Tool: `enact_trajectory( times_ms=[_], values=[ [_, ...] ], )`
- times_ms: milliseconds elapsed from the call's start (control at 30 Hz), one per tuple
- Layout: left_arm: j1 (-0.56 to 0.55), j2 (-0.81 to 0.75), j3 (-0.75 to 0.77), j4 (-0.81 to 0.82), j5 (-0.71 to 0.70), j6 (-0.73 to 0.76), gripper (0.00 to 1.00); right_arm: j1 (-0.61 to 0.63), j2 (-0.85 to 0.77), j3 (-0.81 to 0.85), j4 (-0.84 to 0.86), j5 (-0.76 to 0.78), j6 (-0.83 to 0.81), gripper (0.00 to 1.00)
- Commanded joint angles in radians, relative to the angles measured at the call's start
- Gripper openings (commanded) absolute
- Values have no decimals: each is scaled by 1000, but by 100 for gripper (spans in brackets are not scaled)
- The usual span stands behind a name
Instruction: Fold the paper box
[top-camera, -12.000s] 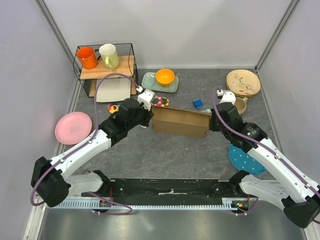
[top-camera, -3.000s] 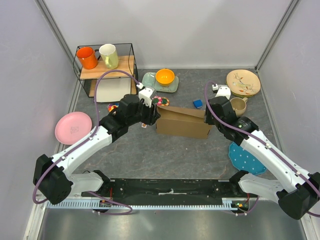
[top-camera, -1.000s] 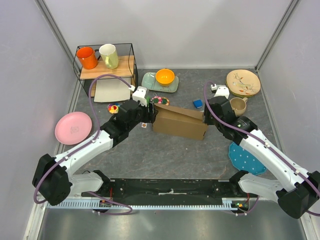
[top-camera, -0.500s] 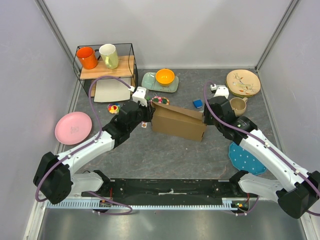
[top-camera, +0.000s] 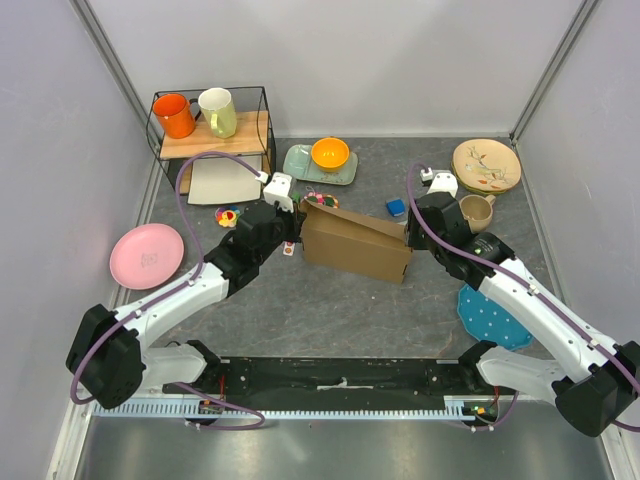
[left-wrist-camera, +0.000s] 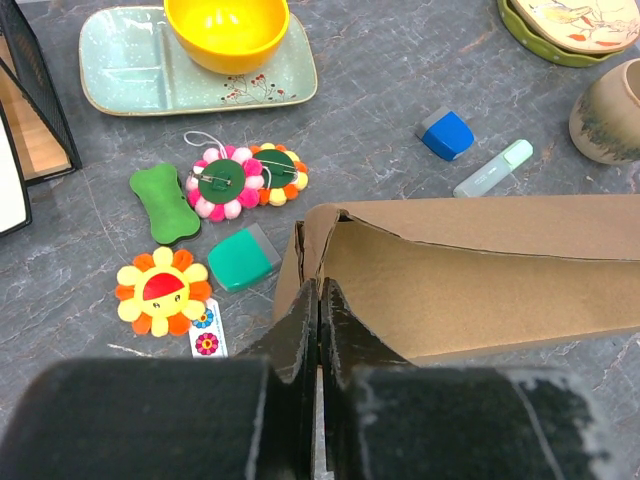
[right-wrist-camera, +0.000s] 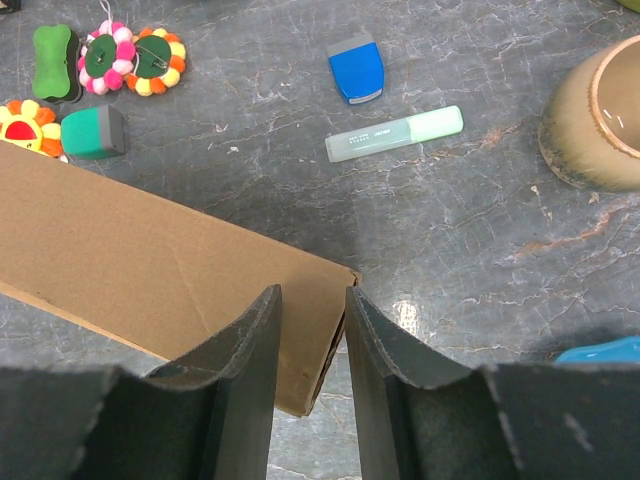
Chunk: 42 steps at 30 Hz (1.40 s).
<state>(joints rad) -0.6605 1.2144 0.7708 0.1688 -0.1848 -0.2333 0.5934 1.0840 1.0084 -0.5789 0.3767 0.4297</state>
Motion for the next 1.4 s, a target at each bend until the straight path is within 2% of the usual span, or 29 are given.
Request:
enact_trajectory(
  times_ms=[0,433,667,867,967,1000,1100,1133,1233,1367],
  values=[
    [4,-19,-19,0,-25,37,2,2,8,-8,-2,-10,0,39],
    [6,-10,50,-58,-30,94,2,2,5,-17,5,-18,-3,39],
    [4,-33,-123,110,-68,59,2,3,1,-30,10,-21,3,39],
    [4,-27,-194,133,-99,0,2,0,2,-27,11,-24,1,39],
    [4,-45,-177,110,-111,0,2,2,4,-30,13,-22,0,39],
    [4,-59,-168,95,-113,2,4,3,2,-30,11,-22,1,40],
    [4,-64,-110,54,-108,12,29,2,-2,-28,11,-21,0,39],
    [4,-67,-94,28,-108,17,33,2,-3,-28,10,-19,0,39],
    [6,-78,-45,3,-104,20,41,2,-6,-27,11,-21,1,39],
    [5,-81,4,-24,-104,17,45,2,-9,-27,11,-22,1,39]
  ],
)
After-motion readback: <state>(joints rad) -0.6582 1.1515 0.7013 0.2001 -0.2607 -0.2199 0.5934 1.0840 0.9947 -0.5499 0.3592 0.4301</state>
